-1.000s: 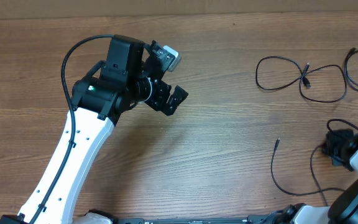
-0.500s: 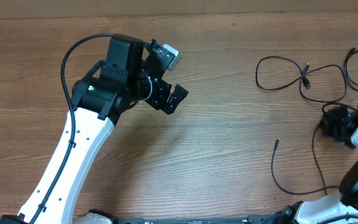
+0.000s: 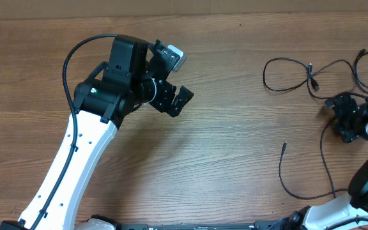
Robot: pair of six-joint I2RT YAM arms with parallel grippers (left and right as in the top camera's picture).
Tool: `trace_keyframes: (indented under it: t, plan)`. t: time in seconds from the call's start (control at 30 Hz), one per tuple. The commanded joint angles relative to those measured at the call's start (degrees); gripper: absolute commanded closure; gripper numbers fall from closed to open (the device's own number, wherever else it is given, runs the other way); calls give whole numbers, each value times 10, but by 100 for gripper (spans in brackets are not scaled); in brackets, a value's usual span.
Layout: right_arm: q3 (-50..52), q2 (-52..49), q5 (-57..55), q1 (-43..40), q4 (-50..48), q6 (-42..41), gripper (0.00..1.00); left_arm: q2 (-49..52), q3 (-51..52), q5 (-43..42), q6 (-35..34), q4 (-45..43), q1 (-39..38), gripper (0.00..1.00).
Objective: Untangle cables
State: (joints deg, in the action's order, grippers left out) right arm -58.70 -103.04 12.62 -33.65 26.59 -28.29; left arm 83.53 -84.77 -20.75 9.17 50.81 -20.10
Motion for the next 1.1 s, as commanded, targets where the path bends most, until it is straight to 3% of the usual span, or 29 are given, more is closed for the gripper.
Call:
trace_keyframes:
  t: [0.0, 0.13, 0.37, 0.67, 0.87, 1.07]
  plan:
    - [-14, 52, -58, 2, 37, -33, 0, -7, -2, 2, -4, -2, 2, 1]
    - [-14, 140, -149, 2, 125, -100, 0, -15, -3, 4, -4, -9, 3, 0]
    - [-14, 343, -148, 2, 222, -109, 0, -37, -3, 4, -7, -56, 10, 1]
    - [-14, 616, -36, 2, 310, -7, 0, -115, -3, 24, -18, -102, 96, 0]
    - [-14, 745, 98, 2, 285, 84, 0, -214, -3, 137, -33, -71, 147, 0]
    - [-27, 757, 166, 2, 263, 106, 0, -335, -3, 276, -36, -47, 145, 0]
